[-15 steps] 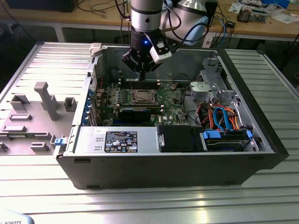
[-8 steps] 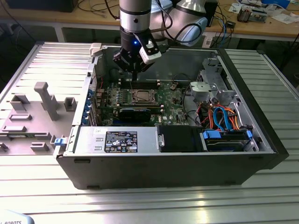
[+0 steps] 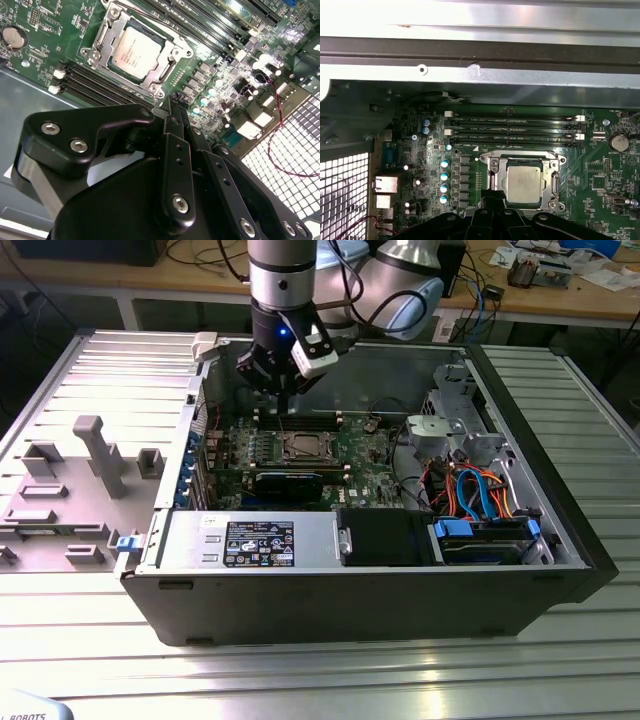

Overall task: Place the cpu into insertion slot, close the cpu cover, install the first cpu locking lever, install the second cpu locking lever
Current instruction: 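Install the first cpu locking lever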

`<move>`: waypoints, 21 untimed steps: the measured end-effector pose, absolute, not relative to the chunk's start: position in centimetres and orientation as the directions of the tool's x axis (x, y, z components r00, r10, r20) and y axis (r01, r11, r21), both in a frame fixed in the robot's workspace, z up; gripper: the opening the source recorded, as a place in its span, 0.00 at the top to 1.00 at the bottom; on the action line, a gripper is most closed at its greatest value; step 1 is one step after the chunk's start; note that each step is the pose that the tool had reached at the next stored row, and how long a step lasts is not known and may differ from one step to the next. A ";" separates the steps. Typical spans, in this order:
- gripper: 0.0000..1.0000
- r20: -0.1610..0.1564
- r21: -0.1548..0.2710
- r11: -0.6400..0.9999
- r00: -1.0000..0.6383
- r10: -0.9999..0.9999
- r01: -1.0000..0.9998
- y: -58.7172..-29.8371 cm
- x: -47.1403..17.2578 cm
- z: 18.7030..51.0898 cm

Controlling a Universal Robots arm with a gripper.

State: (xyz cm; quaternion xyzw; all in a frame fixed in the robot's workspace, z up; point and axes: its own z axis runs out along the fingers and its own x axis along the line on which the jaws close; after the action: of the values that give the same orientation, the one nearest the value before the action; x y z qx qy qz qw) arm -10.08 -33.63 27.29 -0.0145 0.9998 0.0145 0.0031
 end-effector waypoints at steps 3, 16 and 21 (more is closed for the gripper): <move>0.89 -0.007 0.029 0.999 -1.000 -0.029 -0.029 -33.6 -10.4 27.3; 0.89 -0.007 0.033 0.999 -1.000 -0.029 -0.029 -33.5 -12.4 26.3; 0.89 -0.007 0.037 0.999 -1.000 -0.029 -0.029 -32.6 -12.5 26.0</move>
State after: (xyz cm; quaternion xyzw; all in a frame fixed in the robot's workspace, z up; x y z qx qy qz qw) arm -12.48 -32.62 26.03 -0.0145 0.9997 0.0185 0.0034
